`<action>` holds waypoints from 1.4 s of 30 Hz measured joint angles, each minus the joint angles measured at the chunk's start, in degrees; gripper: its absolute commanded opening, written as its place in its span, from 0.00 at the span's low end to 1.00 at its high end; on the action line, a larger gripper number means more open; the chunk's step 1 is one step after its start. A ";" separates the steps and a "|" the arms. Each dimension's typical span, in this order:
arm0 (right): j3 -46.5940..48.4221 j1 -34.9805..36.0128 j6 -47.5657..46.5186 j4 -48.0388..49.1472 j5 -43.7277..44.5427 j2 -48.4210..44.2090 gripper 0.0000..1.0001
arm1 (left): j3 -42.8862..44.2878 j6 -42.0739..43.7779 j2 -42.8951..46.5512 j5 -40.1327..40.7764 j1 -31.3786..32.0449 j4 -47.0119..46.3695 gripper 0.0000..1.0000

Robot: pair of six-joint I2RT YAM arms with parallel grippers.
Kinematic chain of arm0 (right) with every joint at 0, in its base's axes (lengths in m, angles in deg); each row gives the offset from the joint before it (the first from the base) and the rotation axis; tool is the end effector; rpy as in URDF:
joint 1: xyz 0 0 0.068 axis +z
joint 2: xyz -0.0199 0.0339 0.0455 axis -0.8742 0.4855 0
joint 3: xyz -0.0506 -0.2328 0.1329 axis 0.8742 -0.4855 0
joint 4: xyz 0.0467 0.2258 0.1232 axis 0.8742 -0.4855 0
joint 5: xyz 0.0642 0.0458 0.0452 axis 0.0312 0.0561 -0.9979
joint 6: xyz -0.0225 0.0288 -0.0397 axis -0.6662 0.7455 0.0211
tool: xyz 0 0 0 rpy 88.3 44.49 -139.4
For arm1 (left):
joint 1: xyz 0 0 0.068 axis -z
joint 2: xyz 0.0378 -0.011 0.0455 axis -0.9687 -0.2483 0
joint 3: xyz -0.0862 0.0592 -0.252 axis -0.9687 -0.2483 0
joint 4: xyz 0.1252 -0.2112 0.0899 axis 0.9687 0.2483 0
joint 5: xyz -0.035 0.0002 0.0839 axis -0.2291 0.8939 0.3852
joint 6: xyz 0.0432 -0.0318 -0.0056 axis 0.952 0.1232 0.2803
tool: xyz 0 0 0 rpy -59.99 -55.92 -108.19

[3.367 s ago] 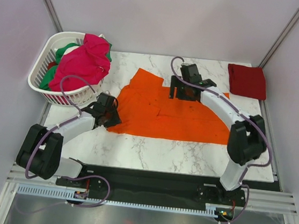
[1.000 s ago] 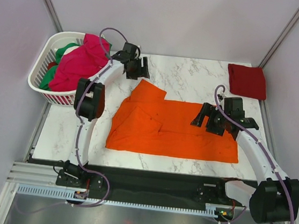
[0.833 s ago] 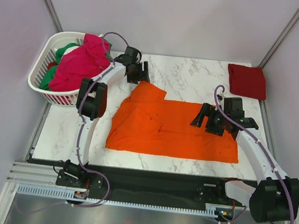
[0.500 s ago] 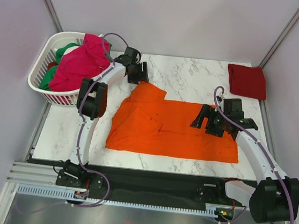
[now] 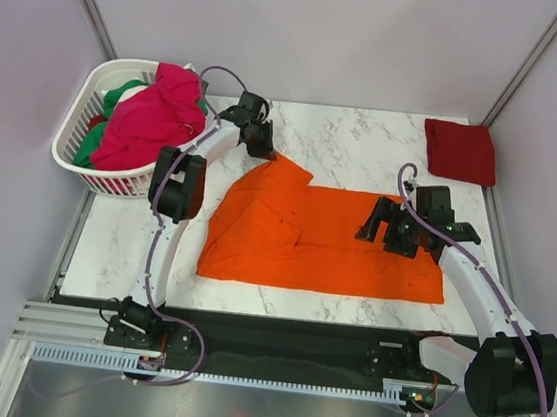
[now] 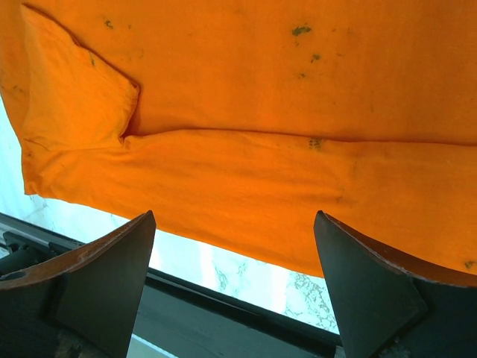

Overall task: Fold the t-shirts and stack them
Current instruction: Fold the tshirt

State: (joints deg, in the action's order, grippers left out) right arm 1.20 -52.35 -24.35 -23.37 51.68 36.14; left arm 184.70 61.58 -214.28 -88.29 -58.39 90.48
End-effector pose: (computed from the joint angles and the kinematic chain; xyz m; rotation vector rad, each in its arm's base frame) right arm 0.2231 0.0456 0.2426 0.2213 2.5630 0.6488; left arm 0.5148 -0.1699 0.1531 0.0208 2.5516 -0.6238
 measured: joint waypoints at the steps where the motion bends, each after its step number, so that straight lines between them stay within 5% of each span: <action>1: 0.00 0.00 0.09 0.00 0.44 0.00 0.96 | 0.00 0.02 0.00 -0.02 0.11 0.02 0.02; 8: 4.37 -0.31 3.32 0.39 11.34 5.05 0.98 | -1.22 0.04 1.62 3.19 0.22 1.49 0.02; 16: 26.40 -8.15 8.61 5.86 20.41 31.63 0.91 | -4.42 -1.05 7.54 4.31 0.15 3.98 0.02; 21: 30.56 -16.37 8.11 7.34 21.42 41.27 0.87 | -7.93 -1.88 10.86 3.37 0.15 4.11 0.02; 42: 33.18 -23.67 5.64 8.44 21.75 48.57 0.64 | -10.64 -2.43 11.52 1.86 0.63 4.42 0.02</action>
State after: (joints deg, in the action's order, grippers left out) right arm 34.38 -76.03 -18.71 -14.94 73.43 84.70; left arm 174.06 59.15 -202.76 -86.43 -57.76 94.90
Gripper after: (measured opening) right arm 0.666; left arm 0.030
